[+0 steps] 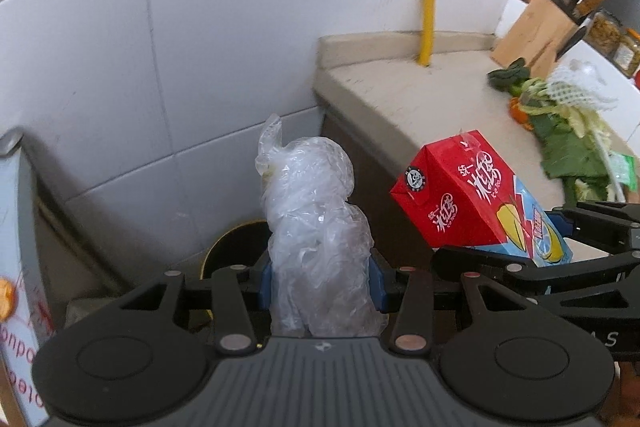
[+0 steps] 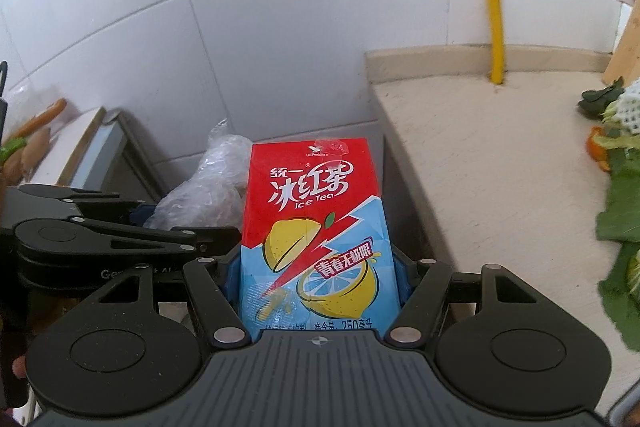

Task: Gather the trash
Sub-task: 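Carry the juice box and plastic bag with both tools over the black bin, then open both tools to drop the juice box and bag into the bin, then move both tools back up to the vegetable pile on the counter, then grasp the white foam netting with the left tool while the right tool grasps a plastic bag, then lift the foam netting with the left tool while the right tool lifts the plastic bag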

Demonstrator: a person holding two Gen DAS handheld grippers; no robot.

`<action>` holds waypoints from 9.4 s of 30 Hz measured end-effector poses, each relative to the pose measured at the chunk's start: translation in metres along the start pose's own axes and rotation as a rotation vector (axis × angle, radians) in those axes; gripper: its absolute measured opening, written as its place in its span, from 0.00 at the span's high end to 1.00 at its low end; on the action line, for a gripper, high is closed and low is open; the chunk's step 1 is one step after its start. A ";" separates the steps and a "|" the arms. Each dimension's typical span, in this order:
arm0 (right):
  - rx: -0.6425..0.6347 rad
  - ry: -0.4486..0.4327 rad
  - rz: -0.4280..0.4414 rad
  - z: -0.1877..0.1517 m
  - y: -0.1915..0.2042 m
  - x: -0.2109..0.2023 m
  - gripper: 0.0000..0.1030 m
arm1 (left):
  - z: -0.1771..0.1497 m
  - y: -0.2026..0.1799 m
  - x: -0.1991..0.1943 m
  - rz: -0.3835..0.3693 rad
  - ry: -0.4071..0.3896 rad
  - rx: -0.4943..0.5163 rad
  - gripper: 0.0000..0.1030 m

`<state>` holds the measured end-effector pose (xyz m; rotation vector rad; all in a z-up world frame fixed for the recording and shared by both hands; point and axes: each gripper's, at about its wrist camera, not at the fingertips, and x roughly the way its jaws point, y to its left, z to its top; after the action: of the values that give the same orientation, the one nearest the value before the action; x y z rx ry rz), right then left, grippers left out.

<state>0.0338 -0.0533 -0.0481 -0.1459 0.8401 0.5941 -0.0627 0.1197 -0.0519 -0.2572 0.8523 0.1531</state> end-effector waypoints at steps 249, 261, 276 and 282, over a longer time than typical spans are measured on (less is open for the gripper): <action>0.199 -0.107 -0.165 0.017 -0.215 -0.140 0.76 | 0.074 -0.208 0.067 -0.408 0.053 0.312 0.81; 0.156 0.040 -0.327 -0.043 -0.182 -0.092 0.33 | 0.037 -0.238 0.063 -0.338 0.023 0.576 0.60; 0.039 0.034 -0.370 -0.044 -0.168 -0.078 0.18 | 0.043 -0.239 0.068 -0.306 -0.081 0.663 0.31; 0.073 0.021 -0.360 -0.042 -0.174 -0.082 0.18 | 0.056 -0.244 0.076 -0.353 -0.080 0.646 0.31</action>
<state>0.0590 -0.2477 -0.0349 -0.2313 0.8299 0.2241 0.0844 -0.0961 -0.0350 0.2065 0.7241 -0.4367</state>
